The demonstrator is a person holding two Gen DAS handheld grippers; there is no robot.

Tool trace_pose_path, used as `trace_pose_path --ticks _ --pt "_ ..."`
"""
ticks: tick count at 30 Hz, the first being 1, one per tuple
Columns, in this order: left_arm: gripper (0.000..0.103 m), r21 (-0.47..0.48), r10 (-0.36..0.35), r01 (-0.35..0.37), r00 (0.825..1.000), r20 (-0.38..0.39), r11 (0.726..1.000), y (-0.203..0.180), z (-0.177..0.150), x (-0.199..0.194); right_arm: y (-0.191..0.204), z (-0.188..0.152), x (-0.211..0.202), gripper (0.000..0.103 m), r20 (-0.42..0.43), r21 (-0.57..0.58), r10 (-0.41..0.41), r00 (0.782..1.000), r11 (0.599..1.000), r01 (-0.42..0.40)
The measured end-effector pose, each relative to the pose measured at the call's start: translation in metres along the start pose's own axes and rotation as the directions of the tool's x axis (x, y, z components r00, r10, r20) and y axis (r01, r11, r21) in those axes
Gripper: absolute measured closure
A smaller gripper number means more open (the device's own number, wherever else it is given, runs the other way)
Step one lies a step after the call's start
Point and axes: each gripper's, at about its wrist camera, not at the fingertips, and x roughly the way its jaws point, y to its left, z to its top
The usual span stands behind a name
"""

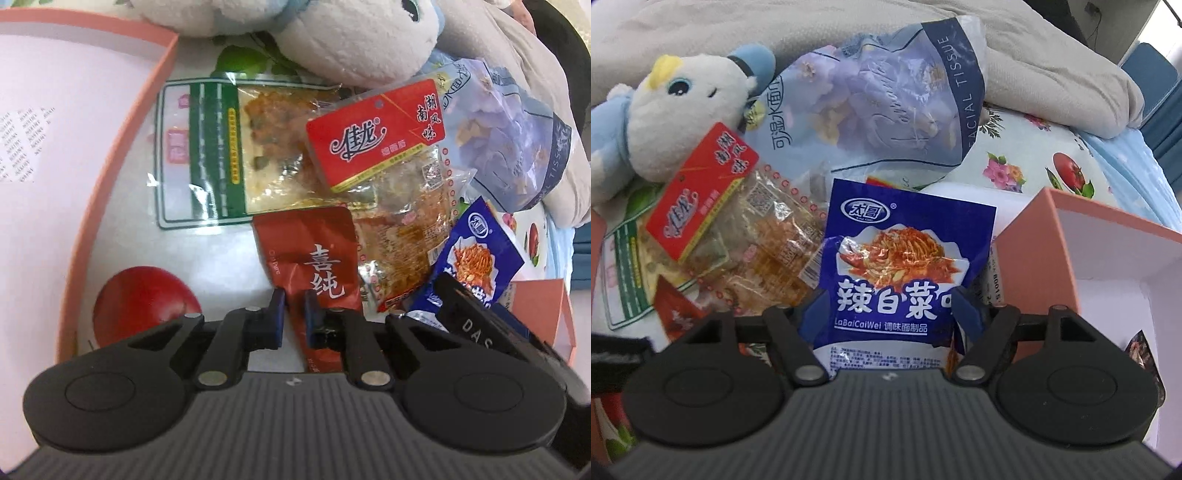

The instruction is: Organize snacks

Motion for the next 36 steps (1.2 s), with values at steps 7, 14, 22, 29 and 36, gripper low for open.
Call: trace_pose_path --ticks 7,14,22,29,36 --pt "0.090 0.013 0.029 -0.029 1.000 0.011 0.999 0.013 -0.014 -0.012 0.009 -0.015 0.008 0.016 -0.049 -0.111 0.060 0.997 0.992 -0.065" --pt "0.090 0.047 0.031 -0.033 0.999 0.038 0.998 0.020 -0.029 -0.018 0.008 -0.031 0.010 0.046 -0.040 -0.093 0.096 0.995 0.991 -0.099" --pt "0.090 0.166 -0.008 -0.007 0.996 0.094 0.986 0.022 -0.040 -0.021 0.001 -0.059 -0.004 0.067 0.034 -0.100 0.113 0.993 0.989 -0.109" --pt "0.090 0.237 -0.031 -0.001 0.990 0.134 0.972 0.024 -0.056 -0.023 -0.003 -0.090 -0.024 0.070 0.083 -0.095 0.171 0.982 0.982 -0.163" --pt "0.092 0.263 -0.044 0.007 0.989 0.138 0.965 0.029 -0.093 -0.034 -0.011 -0.124 -0.064 0.071 0.100 -0.079 0.237 0.966 0.970 -0.230"
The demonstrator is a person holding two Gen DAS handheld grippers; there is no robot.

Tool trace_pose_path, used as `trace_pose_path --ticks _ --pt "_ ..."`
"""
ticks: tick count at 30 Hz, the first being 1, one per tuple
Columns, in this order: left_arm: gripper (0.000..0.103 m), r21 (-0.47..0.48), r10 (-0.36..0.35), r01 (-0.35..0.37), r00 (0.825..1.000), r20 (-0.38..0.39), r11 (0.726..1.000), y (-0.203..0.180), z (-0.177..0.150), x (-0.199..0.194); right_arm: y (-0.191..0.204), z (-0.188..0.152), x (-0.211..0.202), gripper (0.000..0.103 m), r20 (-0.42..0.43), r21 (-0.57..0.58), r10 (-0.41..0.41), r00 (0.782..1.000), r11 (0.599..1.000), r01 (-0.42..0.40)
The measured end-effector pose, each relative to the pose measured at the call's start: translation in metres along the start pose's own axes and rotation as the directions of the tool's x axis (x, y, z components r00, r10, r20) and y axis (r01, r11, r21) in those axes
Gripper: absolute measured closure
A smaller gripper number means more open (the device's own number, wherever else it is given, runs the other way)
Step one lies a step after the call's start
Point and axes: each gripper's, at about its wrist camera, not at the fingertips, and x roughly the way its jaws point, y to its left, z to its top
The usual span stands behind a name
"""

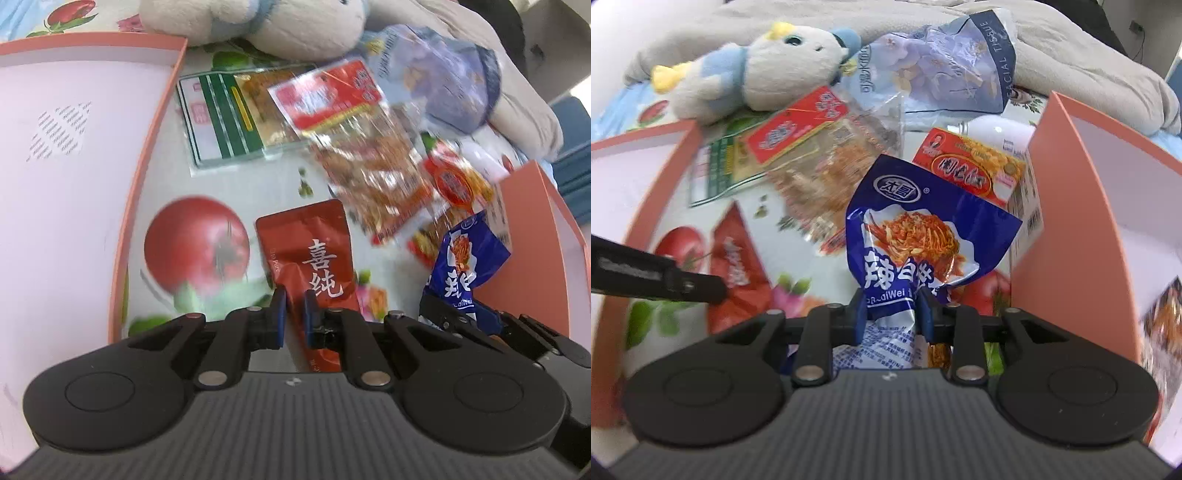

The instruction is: Organize snacks

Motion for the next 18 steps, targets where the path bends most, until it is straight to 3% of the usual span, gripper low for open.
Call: trace_pose_path --ticks 11,18 --pt "0.098 0.031 -0.005 0.005 1.000 0.016 1.000 0.002 -0.067 -0.033 0.009 -0.061 -0.055 0.071 0.009 0.037 0.105 0.994 0.994 -0.105" --pt "0.097 0.004 -0.027 0.027 0.999 0.025 1.000 0.003 -0.085 -0.041 -0.001 -0.090 -0.071 0.071 0.025 0.100 0.129 0.991 0.986 -0.131"
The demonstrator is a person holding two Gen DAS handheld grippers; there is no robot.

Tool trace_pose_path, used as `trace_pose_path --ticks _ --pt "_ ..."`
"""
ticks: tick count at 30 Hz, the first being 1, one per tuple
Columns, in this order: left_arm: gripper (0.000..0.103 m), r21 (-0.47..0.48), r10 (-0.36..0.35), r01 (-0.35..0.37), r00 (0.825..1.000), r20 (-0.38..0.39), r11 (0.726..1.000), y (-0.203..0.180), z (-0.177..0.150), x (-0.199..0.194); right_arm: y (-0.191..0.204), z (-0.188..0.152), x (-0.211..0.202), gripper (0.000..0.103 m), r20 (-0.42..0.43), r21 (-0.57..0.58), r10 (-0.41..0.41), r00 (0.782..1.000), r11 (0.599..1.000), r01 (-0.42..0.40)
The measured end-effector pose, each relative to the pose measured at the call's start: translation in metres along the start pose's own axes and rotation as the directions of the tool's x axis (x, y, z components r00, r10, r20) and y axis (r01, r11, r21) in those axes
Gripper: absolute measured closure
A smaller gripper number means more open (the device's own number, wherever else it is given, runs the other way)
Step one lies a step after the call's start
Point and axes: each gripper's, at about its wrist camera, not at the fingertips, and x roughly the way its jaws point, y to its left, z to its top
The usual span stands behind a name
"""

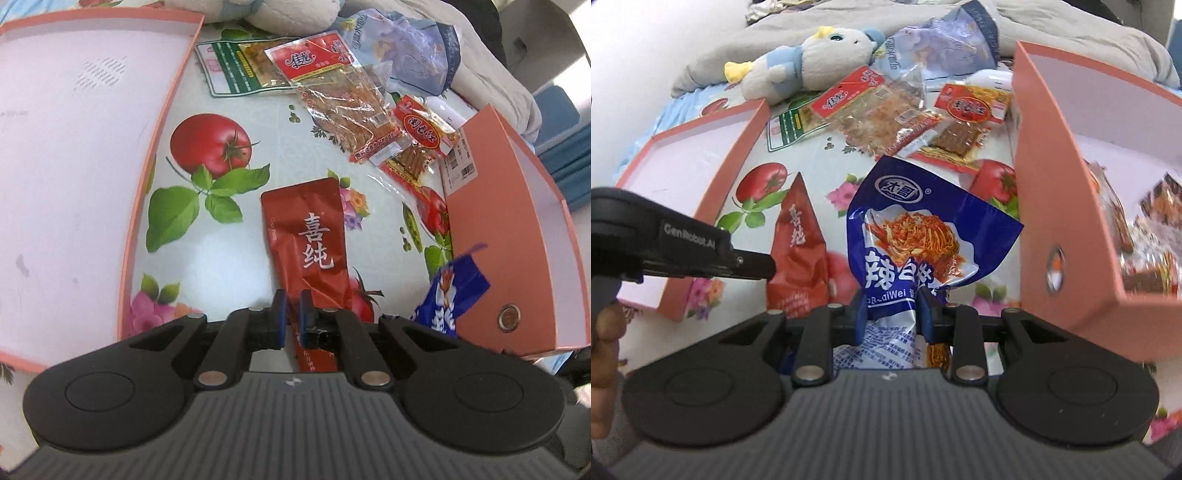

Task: Organize snacks
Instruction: 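Lift the red packet with the left tool while the right tool lifts the blue packet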

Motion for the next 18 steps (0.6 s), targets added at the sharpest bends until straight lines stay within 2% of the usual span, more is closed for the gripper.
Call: trace_pose_path --ticks 2,3,4,6,12,18 --pt "0.090 -0.010 -0.004 0.004 1.000 -0.003 1.000 -0.002 -0.001 -0.002 -0.004 -0.004 -0.004 0.071 0.011 0.010 0.001 1.000 1.000 -0.001" --pt "0.073 -0.008 -0.006 0.006 1.000 -0.006 1.000 -0.004 -0.001 -0.002 -0.006 -0.006 -0.006 0.071 0.017 0.012 -0.001 1.000 1.000 0.001" --pt "0.048 -0.006 -0.002 0.002 1.000 -0.008 1.000 -0.006 -0.002 -0.002 -0.008 -0.007 -0.007 0.071 0.023 0.016 -0.001 1.000 1.000 0.001" --pt "0.034 0.002 0.013 -0.013 1.000 0.015 1.000 -0.012 -0.005 -0.005 -0.012 -0.009 -0.008 0.071 0.027 0.029 0.001 1.000 1.000 -0.001" --pt "0.034 0.000 0.019 -0.019 1.000 0.011 1.000 -0.026 -0.007 -0.002 -0.019 -0.016 -0.016 0.071 0.039 0.041 0.008 0.999 0.999 -0.009" --pt "0.034 0.002 0.071 -0.071 0.997 0.010 0.997 -0.036 -0.006 0.008 -0.021 -0.019 -0.018 0.071 0.049 0.030 0.001 0.999 1.000 -0.002"
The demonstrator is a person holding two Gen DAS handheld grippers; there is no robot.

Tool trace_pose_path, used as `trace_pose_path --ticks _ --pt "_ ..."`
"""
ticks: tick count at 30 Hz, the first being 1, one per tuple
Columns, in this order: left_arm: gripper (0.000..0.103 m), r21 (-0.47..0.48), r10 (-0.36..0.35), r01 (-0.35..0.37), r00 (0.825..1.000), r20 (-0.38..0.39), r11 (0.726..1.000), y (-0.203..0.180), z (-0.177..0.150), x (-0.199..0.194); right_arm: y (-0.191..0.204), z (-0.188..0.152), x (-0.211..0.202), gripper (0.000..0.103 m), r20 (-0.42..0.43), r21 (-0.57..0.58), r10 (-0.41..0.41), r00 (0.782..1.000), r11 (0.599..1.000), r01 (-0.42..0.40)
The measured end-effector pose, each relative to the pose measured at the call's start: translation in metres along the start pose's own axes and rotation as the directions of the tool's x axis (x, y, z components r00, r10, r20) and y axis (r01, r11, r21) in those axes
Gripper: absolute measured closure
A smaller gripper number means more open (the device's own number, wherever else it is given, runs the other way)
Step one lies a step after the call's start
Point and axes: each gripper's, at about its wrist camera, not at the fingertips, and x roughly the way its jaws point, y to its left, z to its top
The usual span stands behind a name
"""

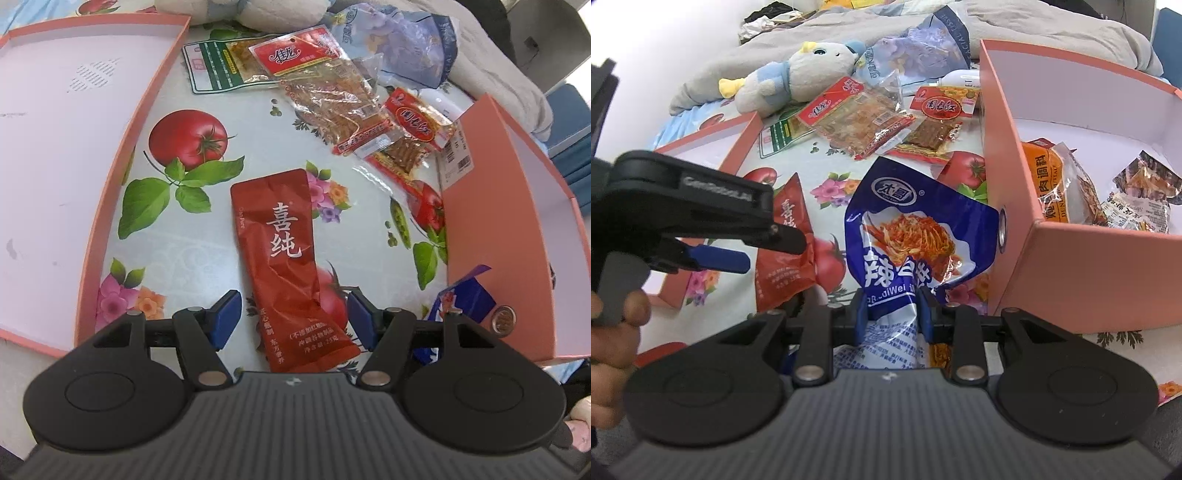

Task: Organize snacks
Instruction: 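Lift the red packet with the left tool while the right tool lifts the blue packet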

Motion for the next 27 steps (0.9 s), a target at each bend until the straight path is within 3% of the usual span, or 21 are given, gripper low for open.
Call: trace_pose_path --ticks 5,12,14,16,19,27 --pt "0.036 0.027 0.033 -0.033 0.999 0.019 0.999 -0.010 0.002 0.008 0.001 -0.004 -0.002 0.071 0.017 -0.019 0.000 1.000 1.000 0.001" --pt "0.061 0.098 0.104 -0.105 0.995 0.011 0.990 -0.018 -0.006 0.016 0.002 -0.003 -0.002 0.071 0.020 -0.026 -0.011 1.000 1.000 0.011" --pt "0.064 0.095 0.089 -0.090 0.996 0.008 0.991 -0.015 -0.006 0.015 0.002 -0.003 -0.001 0.071 0.011 -0.033 -0.009 1.000 0.999 0.010" --pt "0.076 0.093 0.079 -0.080 0.997 0.010 0.992 -0.013 -0.007 0.011 0.002 -0.002 0.000 0.071 0.004 -0.034 -0.005 1.000 0.999 0.005" --pt "0.084 0.095 0.068 -0.069 0.998 0.017 0.993 -0.011 -0.007 0.002 0.002 0.000 0.000 0.071 -0.002 -0.036 -0.002 1.000 0.999 0.002" --pt "0.092 0.088 0.041 -0.044 0.999 0.032 0.995 -0.001 -0.007 -0.013 0.008 0.013 -0.006 0.071 0.004 -0.073 0.005 1.000 0.997 -0.005"
